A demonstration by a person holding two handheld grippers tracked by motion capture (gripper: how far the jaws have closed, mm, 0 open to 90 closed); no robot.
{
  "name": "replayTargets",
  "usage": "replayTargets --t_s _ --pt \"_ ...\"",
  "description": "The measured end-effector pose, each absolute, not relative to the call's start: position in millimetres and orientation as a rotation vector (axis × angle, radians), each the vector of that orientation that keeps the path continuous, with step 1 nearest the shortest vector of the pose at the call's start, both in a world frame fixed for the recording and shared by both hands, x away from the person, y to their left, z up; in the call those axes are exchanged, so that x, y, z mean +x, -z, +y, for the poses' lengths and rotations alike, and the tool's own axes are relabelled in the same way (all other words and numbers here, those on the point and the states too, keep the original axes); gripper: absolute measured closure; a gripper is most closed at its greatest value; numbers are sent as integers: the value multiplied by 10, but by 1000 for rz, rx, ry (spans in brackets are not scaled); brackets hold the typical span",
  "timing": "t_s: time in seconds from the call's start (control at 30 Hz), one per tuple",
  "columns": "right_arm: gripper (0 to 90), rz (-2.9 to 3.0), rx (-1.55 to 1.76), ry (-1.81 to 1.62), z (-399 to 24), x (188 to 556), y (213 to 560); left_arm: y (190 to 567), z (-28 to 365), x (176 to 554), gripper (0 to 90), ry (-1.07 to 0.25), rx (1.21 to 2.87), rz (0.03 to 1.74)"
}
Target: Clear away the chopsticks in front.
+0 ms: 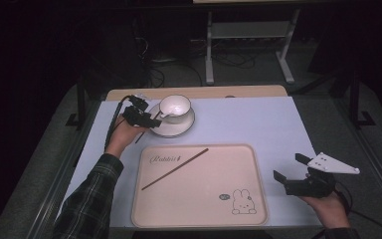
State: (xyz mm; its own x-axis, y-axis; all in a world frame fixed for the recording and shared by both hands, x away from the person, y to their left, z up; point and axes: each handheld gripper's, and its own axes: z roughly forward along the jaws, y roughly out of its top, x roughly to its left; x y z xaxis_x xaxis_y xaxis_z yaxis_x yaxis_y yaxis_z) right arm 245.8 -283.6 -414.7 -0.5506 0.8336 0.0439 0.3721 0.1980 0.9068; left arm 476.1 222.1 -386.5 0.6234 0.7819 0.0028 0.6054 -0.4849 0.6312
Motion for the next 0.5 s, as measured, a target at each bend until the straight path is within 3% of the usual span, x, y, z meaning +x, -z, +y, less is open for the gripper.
replayTargets --t_s 0.3,0.5 --pt "23 2010 1127 -1326 -2861 2456 4152 4061 2221 4970 647 -426 2250 1161" --pt "24 2008 1131 -1327 -2872 2452 4152 4115 2226 5007 712 -425 2223 1180"
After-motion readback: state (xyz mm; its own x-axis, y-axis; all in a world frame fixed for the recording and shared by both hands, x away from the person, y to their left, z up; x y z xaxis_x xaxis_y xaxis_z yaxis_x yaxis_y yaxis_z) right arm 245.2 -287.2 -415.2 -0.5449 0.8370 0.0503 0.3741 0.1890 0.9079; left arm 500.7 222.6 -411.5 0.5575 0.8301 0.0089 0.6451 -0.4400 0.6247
